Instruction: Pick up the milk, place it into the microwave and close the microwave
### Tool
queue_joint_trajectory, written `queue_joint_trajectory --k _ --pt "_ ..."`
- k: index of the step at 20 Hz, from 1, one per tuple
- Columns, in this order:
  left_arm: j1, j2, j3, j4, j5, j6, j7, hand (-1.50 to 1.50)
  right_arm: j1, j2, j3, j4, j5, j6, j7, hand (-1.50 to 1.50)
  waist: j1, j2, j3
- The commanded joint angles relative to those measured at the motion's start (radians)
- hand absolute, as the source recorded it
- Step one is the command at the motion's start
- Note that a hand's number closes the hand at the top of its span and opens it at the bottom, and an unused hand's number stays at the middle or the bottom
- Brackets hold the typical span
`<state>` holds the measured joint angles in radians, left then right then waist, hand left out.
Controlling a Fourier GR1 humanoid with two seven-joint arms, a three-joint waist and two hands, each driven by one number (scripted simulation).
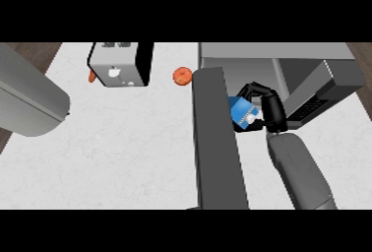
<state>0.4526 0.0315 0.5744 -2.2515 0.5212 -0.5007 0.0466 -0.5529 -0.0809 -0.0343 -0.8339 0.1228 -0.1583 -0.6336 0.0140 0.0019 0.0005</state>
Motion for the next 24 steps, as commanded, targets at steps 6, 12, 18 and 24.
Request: queue_joint_trajectory --k 6,12,18,24 --pt "0.021 -0.031 0.008 0.049 -0.016 -0.072 -0.053 -1.5 -0.279 -0.012 -0.028 0.336 0.126 -0.173 0.03 1.5 0.031 0.009 0.0" --pt "-0.038 0.007 0.014 0.037 -0.01 -0.03 -0.004 -1.5 -0.428 -0.083 -0.083 0.522 0.144 -0.23 0.037 1.5 0.056 0.024 0.001" --pt "-0.083 0.015 -0.009 0.054 -0.012 -0.029 0.0 -1.5 -0.479 -0.087 -0.12 0.607 0.145 -0.339 0.001 1.5 0.071 0.035 0.002" --pt "-0.067 0.012 -0.012 0.076 -0.019 -0.068 -0.023 -1.5 -0.509 -0.162 -0.101 0.637 0.202 -0.484 -0.028 1.5 0.106 0.048 0.002"
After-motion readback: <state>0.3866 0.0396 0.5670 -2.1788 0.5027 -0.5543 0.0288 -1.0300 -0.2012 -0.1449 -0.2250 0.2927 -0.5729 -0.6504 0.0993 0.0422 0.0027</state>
